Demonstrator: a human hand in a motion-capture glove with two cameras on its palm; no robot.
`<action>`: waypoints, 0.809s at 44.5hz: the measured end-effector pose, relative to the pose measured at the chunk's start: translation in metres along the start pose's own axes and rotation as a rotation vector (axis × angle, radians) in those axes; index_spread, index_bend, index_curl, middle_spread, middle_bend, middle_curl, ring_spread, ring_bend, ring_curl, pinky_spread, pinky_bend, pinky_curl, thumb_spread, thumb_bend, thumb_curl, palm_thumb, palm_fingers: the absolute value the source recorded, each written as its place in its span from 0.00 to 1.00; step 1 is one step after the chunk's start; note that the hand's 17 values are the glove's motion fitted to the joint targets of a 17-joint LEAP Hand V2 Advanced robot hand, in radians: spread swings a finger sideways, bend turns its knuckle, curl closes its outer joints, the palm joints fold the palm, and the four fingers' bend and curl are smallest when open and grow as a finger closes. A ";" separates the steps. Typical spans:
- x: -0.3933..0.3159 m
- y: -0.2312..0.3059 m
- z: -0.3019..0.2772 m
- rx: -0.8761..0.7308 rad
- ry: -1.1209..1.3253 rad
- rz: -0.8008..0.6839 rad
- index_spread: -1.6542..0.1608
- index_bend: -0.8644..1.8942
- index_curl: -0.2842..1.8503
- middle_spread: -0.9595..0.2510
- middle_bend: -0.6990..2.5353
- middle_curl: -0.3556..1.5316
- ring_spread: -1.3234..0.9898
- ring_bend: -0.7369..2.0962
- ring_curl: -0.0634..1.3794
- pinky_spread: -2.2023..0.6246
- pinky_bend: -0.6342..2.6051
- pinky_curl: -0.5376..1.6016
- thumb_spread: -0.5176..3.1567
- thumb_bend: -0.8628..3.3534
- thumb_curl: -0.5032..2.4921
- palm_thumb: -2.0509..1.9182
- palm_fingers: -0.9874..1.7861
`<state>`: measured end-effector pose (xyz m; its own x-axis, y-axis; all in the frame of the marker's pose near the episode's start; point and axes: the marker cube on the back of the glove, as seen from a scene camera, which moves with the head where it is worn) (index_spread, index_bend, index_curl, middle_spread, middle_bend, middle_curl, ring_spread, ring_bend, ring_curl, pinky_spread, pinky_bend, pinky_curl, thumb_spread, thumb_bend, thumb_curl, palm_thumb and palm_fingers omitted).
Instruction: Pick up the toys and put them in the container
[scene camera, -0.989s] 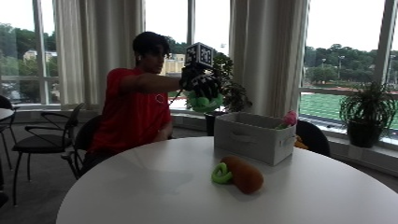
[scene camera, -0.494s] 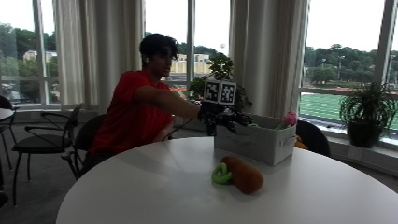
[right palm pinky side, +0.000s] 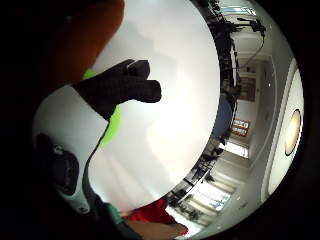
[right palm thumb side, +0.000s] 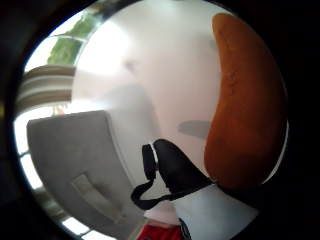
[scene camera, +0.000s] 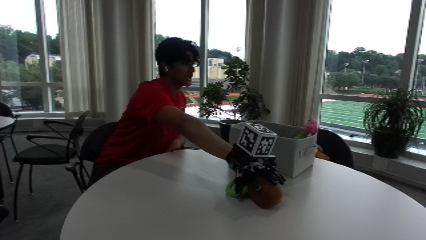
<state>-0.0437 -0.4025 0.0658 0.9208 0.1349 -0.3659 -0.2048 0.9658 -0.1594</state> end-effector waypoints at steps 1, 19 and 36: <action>-0.002 -0.002 0.004 -0.016 0.006 0.010 0.71 0.35 0.20 0.77 0.23 0.34 0.59 0.41 0.22 0.80 0.67 0.44 0.43 0.20 0.29 0.51 0.27; 0.010 -0.002 0.013 -0.168 -0.055 0.049 0.68 0.47 0.27 0.84 0.20 0.22 0.55 0.63 0.33 0.74 0.66 0.42 0.47 0.23 0.31 0.59 0.35; 0.007 0.015 0.009 0.116 -0.005 -0.023 0.69 0.57 0.35 0.69 0.31 0.24 0.41 0.69 0.34 0.64 0.62 0.40 0.42 0.25 0.37 0.68 0.58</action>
<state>-0.0370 -0.3846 0.0691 0.9263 0.1134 -0.3592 -0.1445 0.9876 -0.0608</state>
